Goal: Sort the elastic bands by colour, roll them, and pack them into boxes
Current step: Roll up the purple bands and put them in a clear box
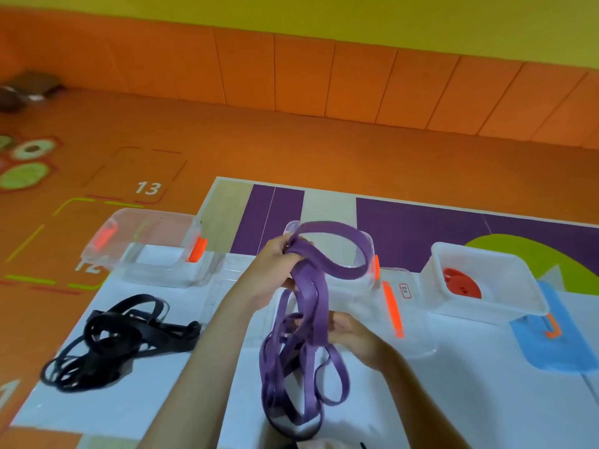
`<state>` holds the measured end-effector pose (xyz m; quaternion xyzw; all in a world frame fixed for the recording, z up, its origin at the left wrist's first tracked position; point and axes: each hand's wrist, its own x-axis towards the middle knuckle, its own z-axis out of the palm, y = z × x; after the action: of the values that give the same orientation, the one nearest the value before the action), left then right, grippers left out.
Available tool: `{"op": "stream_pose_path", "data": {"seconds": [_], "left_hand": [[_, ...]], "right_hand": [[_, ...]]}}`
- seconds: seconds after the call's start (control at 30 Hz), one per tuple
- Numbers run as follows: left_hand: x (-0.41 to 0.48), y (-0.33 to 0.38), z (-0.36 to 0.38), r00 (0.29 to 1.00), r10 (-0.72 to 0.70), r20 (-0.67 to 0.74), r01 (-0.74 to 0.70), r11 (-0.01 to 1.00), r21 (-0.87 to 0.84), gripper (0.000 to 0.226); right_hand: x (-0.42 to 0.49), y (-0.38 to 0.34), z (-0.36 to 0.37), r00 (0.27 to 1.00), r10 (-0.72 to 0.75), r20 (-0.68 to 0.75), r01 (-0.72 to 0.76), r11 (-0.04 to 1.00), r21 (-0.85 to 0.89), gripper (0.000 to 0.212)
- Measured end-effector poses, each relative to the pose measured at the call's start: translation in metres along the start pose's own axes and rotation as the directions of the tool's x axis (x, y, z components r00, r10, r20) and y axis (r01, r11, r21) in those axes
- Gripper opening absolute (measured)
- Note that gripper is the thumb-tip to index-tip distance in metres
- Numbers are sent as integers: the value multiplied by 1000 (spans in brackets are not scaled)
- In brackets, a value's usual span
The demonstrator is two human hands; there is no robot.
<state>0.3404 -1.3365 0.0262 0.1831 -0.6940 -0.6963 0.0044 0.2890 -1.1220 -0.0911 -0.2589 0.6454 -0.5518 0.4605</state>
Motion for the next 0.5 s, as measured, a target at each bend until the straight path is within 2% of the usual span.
{"op": "stream_pose_path", "data": {"seconds": [0.07,0.13,0.23,0.3,0.4,0.5], "left_hand": [[-3,4,-13,996,27,-90,-34,997,-75,34],[-4,6,-27,980,41,-194,-64,991,-115,34],[-4,-1,-44,953,8,-303,-52,990,-134,19],[-4,-8,-52,934,-51,-352,-26,977,-211,10],[-5,-17,-58,905,-110,-410,3,967,-254,20],[-8,-26,-59,912,-94,-399,-15,965,-262,23]], "right_hand": [[-3,0,-3,999,-22,24,19,994,112,34],[-7,0,-6,999,2,-35,5,982,189,42],[-12,-17,-17,994,10,-105,12,978,207,36],[-15,-36,-23,993,-50,-109,70,979,194,34],[-20,-73,-24,980,-154,-125,177,962,207,48],[-26,-106,-17,965,-239,-111,258,942,215,56]]}}
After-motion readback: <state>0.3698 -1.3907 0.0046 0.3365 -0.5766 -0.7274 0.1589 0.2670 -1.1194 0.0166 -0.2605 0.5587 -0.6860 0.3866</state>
